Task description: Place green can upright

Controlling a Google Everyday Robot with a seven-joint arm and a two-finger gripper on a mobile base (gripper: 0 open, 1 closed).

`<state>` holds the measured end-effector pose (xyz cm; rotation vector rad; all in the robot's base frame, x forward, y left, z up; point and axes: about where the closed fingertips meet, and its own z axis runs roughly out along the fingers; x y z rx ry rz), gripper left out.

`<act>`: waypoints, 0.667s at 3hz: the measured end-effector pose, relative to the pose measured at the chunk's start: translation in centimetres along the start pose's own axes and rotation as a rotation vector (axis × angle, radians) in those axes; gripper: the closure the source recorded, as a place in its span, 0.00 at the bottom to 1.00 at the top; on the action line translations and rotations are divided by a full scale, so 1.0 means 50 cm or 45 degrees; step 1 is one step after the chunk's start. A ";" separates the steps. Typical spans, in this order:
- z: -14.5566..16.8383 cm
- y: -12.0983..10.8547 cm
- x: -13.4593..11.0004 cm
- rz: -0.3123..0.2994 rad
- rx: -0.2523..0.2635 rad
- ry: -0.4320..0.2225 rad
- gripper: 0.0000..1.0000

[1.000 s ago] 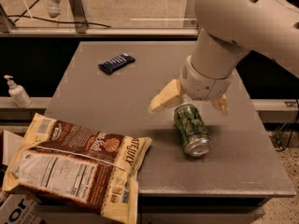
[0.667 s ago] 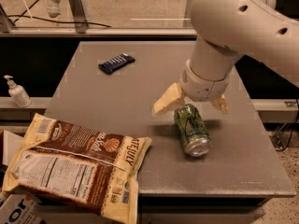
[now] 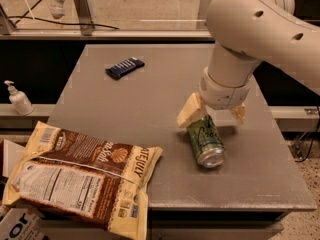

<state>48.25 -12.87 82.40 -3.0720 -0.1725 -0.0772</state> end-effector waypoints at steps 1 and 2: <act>0.004 0.002 -0.002 -0.004 -0.006 -0.044 0.41; 0.002 -0.005 -0.004 0.004 -0.001 -0.083 0.64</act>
Offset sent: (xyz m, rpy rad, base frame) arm -0.0059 0.0064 0.0007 -0.0107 0.1208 -0.0060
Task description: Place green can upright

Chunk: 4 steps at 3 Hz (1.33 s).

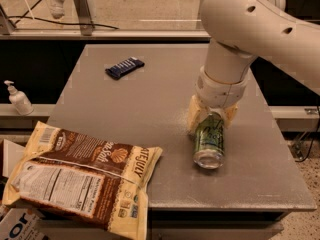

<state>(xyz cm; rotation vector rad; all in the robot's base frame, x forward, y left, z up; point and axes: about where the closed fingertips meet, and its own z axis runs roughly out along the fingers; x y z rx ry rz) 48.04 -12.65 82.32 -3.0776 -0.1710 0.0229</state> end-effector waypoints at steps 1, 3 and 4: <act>-0.014 -0.002 0.002 0.034 -0.005 -0.017 0.88; -0.081 -0.019 0.016 0.034 0.043 0.161 1.00; -0.119 -0.032 0.015 -0.055 0.126 0.327 1.00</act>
Offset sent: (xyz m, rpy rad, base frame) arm 0.0085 0.0041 0.0393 0.0115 -0.0566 -0.0794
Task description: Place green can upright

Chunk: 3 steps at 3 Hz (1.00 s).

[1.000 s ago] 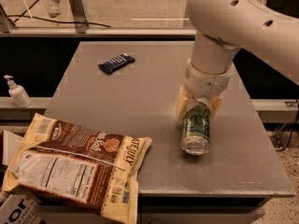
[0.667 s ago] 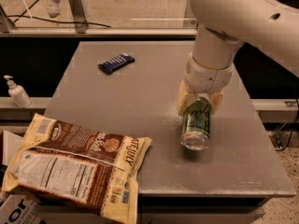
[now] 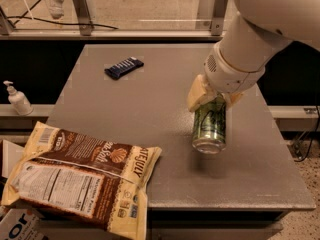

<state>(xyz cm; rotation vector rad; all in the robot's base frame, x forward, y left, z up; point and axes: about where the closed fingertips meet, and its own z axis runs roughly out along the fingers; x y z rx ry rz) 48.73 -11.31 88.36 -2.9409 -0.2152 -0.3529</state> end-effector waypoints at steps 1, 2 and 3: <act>-0.005 -0.002 0.014 -0.045 0.014 0.049 1.00; -0.003 0.002 0.008 -0.034 0.025 0.059 1.00; -0.012 0.009 0.023 -0.025 0.081 0.180 1.00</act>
Offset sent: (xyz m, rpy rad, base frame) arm 0.0049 -0.0062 -0.0020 0.0472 -0.0707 0.0138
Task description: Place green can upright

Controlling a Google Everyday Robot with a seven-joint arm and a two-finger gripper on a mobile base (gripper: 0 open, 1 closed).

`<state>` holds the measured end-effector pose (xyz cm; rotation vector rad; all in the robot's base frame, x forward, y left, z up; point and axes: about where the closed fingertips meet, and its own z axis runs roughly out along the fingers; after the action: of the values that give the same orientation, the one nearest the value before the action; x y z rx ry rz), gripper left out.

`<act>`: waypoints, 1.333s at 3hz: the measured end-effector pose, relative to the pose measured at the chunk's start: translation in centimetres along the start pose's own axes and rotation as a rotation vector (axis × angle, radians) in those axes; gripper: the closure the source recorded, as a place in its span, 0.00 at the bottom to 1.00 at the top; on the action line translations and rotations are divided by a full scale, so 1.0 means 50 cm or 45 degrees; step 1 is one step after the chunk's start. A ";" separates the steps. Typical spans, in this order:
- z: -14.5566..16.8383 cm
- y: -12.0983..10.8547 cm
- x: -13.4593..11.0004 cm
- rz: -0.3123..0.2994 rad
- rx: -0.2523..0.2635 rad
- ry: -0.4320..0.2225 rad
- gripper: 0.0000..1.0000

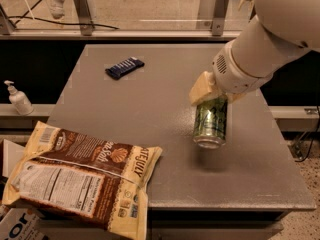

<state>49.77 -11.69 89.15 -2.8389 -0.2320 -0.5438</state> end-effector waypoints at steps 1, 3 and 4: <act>-0.017 0.003 0.033 0.002 0.037 0.160 1.00; -0.040 0.022 0.089 -0.071 0.015 0.507 1.00; -0.058 0.016 0.136 -0.072 0.092 0.674 1.00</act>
Offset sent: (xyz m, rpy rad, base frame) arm 0.0404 -0.0167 0.0434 0.0922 -0.4585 -0.0398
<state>55.20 -12.46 94.19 -2.5100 -0.2245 -1.2360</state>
